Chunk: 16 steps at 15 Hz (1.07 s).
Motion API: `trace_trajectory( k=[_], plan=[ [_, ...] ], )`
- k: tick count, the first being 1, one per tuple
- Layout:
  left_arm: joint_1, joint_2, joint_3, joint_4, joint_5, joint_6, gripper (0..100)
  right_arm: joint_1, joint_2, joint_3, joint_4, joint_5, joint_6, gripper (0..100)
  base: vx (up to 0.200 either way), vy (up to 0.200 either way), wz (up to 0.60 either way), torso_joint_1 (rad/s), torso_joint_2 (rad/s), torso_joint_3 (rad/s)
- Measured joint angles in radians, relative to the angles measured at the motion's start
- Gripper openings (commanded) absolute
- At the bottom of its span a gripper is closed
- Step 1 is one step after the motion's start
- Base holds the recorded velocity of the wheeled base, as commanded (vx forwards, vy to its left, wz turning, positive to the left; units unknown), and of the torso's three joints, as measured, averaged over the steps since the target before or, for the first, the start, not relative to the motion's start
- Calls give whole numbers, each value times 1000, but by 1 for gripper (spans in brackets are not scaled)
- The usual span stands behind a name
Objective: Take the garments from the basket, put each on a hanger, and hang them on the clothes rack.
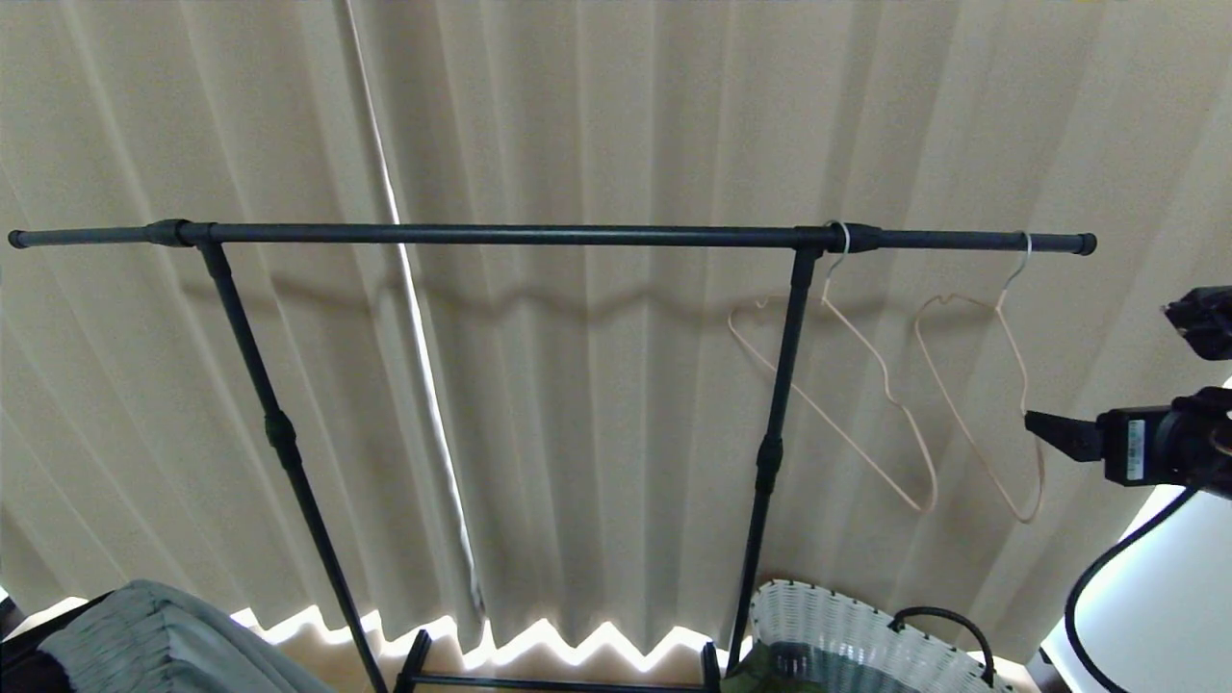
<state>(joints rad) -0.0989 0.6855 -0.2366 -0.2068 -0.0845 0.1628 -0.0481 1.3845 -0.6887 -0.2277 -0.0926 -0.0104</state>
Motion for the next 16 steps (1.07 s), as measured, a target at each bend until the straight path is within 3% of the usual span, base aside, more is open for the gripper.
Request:
trace_trajectory(
  k=[6, 16],
  plan=[
    [-1, -4, 1, 0, 0, 0, 0, 23, 242, -149, -19, -62, 78, 100, 0, 0, 0, 0, 0, 0],
    [-2, -24, 3, 1, 0, 1, 0, 38, 329, -210, -18, -77, 98, 100, 0, 0, 0, 0, 0, 0]
  ],
)
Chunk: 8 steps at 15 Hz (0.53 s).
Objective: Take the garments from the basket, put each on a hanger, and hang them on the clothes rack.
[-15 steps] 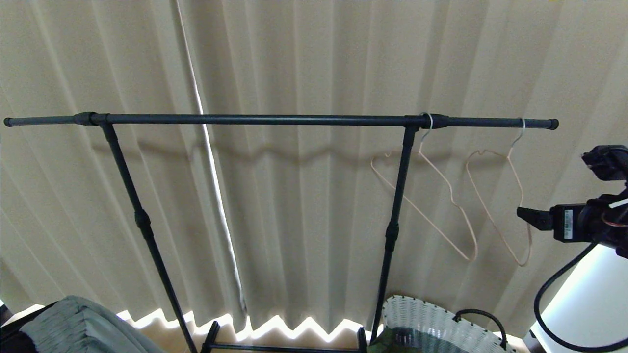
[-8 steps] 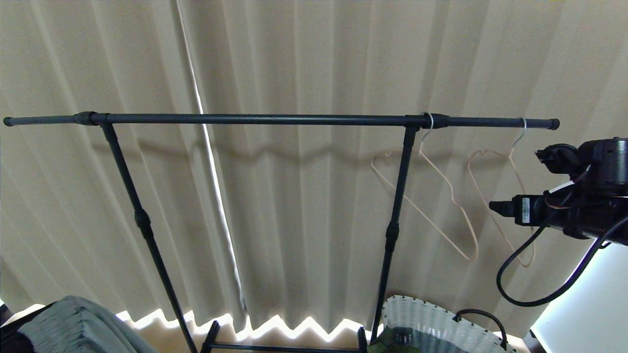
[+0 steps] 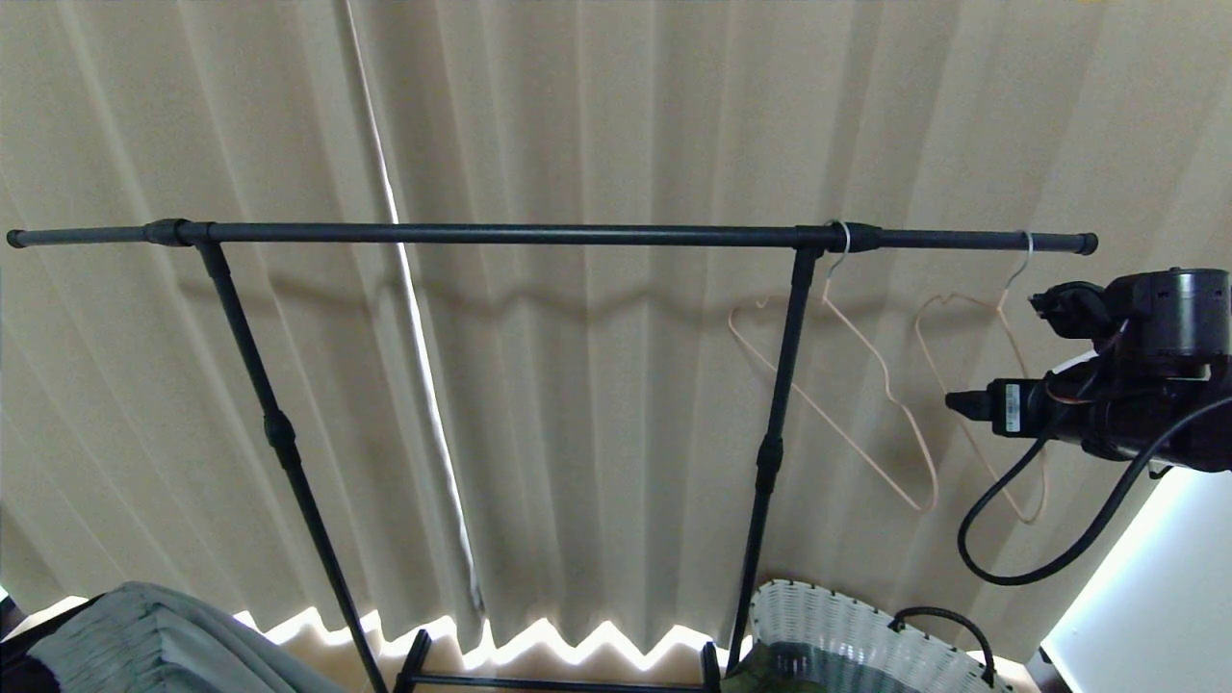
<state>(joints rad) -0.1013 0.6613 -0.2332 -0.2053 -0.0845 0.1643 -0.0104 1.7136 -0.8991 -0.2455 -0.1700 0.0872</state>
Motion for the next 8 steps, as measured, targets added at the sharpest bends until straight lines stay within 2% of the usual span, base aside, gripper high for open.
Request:
trace_trajectory(
  k=[1, 8],
  plan=[
    [0, -2, 0, 0, 0, 0, 0, 0, 1, 0, 0, 0, 0, 0, 0, 0, 0, 0, 0, 0],
    [0, -9, 0, 0, -6, 0, 0, -4, 0, 3, -1, -37, -1, 0, 0, 0, 0, 0, 0, 0]
  ],
)
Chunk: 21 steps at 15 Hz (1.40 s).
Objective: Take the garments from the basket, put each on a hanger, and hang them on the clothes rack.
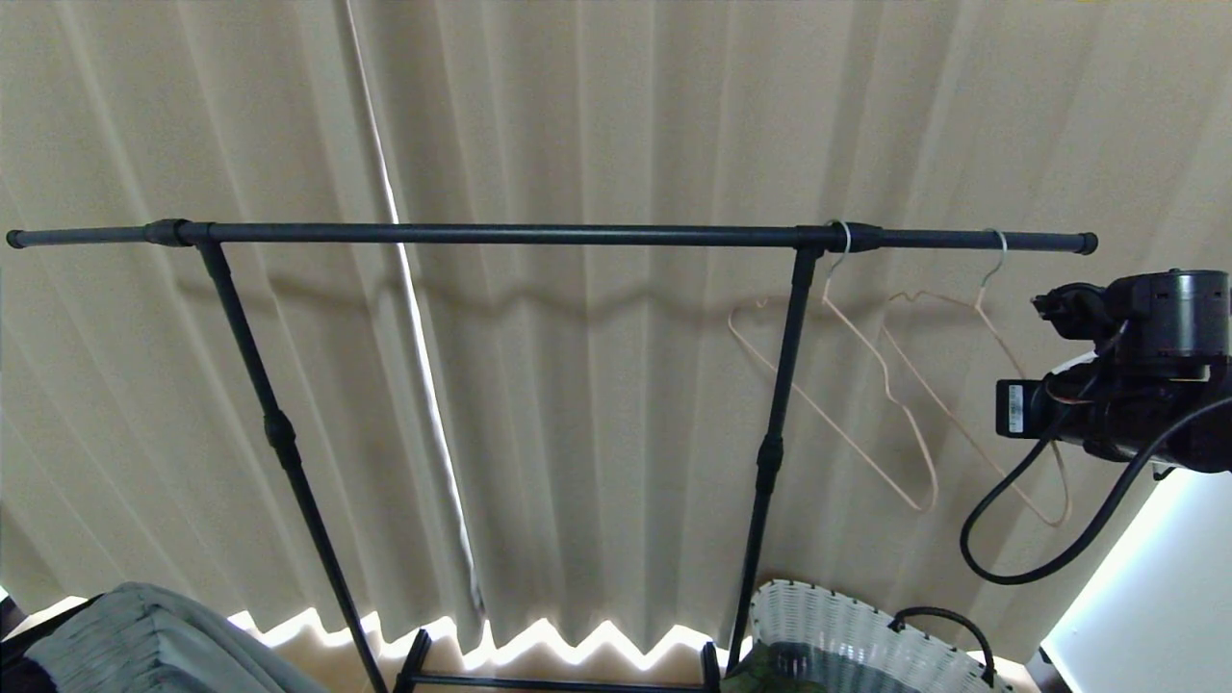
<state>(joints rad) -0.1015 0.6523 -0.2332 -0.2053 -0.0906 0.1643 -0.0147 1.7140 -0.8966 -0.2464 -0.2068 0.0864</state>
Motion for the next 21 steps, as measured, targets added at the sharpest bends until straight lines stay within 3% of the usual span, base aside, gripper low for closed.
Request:
trace_trajectory(
  k=[9, 11, 15, 18, 21],
  plan=[
    [0, 0, 0, 0, 0, 1, 0, -3, -68, 7, -1, 3, 3, 0, 0, 0, 0, 0, 0, 0],
    [0, 0, 0, 0, 0, 1, 0, -5, -95, 21, -58, 4, 1, 0, 0, 0, 0, 0, 0, 0],
    [0, 0, 6, 0, 0, 8, 0, -5, -137, 126, -205, 3, -32, 0, 0, 0, 0, 0, 0, 0],
    [1, -2, 8, 0, 0, 17, 0, -12, -201, 193, -215, 8, -35, 0, 0, 0, 0, 0, 0, 0],
    [2, -7, 10, 0, 0, 23, 0, -18, -291, 278, -213, 11, -45, 0, -200, 0, 0, 7, 2, 6]
  ],
)
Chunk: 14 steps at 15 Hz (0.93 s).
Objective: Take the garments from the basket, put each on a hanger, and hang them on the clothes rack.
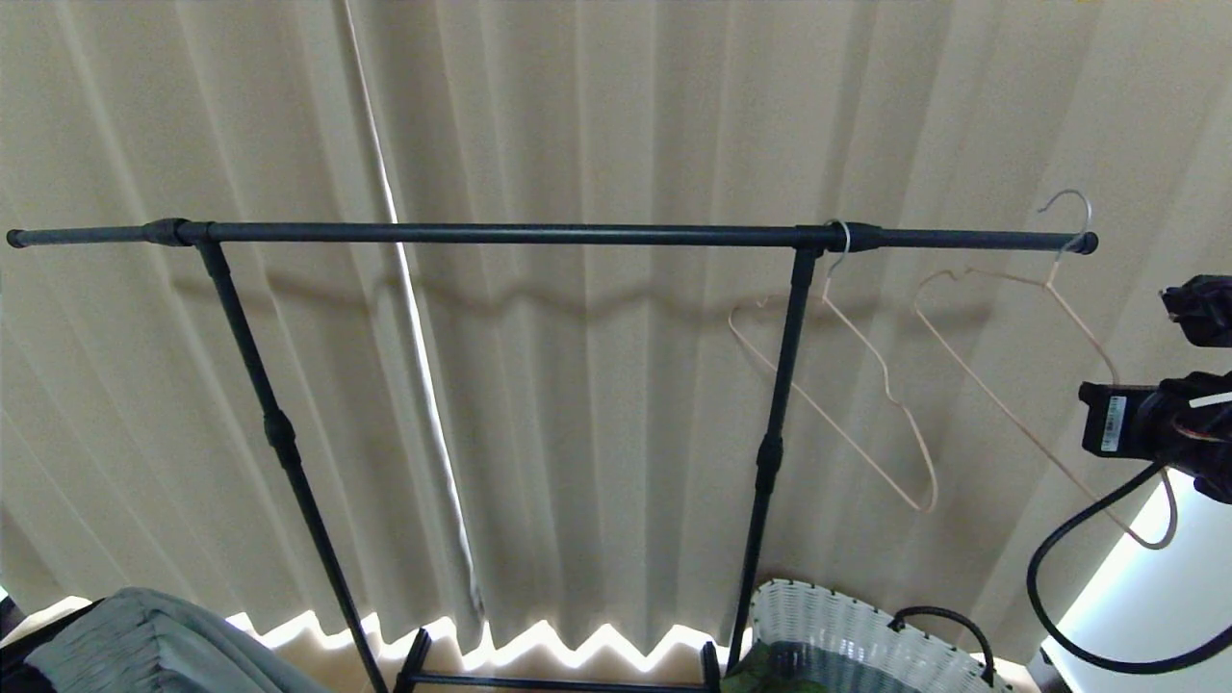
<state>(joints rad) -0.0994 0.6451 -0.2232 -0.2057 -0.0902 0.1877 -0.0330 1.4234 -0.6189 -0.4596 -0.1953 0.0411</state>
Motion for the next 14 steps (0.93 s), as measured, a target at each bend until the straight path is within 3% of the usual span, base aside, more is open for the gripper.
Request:
trace_trajectory(
  k=[6, 9, 14],
  plan=[
    [1, -8, 10, 0, 1, 18, 0, -1, -135, 143, -2, 2, -11, 0, -200, 0, 0, -1, 7, 6],
    [1, -13, 14, 1, 1, 19, 0, 0, -164, 159, -4, 11, -7, 0, 0, 0, 0, 0, 0, 0],
    [0, -26, 17, 1, 0, 20, 0, 4, -230, 182, -6, 156, -1, 0, 0, 0, 0, 0, 0, 0]
  ],
)
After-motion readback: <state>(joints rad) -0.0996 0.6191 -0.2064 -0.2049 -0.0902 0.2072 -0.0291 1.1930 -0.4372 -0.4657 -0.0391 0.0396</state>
